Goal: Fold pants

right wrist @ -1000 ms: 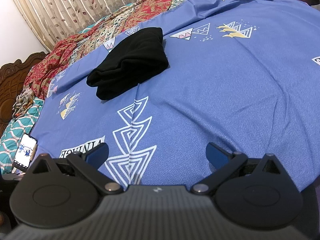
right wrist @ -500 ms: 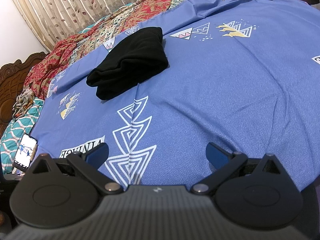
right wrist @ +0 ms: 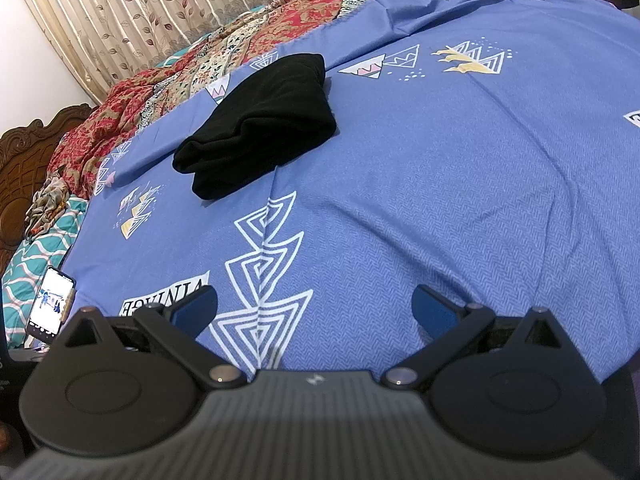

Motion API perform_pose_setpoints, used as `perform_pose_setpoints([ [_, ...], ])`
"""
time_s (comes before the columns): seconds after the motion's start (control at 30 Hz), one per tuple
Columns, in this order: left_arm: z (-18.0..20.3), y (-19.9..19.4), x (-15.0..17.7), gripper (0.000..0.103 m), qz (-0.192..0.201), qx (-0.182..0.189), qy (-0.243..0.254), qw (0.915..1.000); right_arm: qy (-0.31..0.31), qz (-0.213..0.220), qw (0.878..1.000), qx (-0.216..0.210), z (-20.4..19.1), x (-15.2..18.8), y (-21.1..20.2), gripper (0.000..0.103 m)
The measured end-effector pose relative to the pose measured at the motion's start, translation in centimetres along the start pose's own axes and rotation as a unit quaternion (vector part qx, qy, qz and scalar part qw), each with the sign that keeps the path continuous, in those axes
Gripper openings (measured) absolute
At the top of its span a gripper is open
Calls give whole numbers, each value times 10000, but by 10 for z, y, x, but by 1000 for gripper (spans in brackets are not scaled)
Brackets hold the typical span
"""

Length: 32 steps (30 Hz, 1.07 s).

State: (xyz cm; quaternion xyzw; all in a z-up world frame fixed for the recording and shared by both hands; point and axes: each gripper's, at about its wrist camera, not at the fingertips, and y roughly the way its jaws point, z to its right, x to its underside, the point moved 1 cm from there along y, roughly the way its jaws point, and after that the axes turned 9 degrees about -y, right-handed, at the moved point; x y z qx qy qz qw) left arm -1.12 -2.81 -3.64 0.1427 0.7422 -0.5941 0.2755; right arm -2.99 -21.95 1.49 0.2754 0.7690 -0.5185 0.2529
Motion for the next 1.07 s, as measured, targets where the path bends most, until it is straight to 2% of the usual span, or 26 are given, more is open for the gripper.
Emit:
perform_pose_setpoints([
  [1.07, 0, -3, -1, 103, 48, 81, 63, 9999, -39, 9, 10000, -26, 3, 0, 0, 103],
])
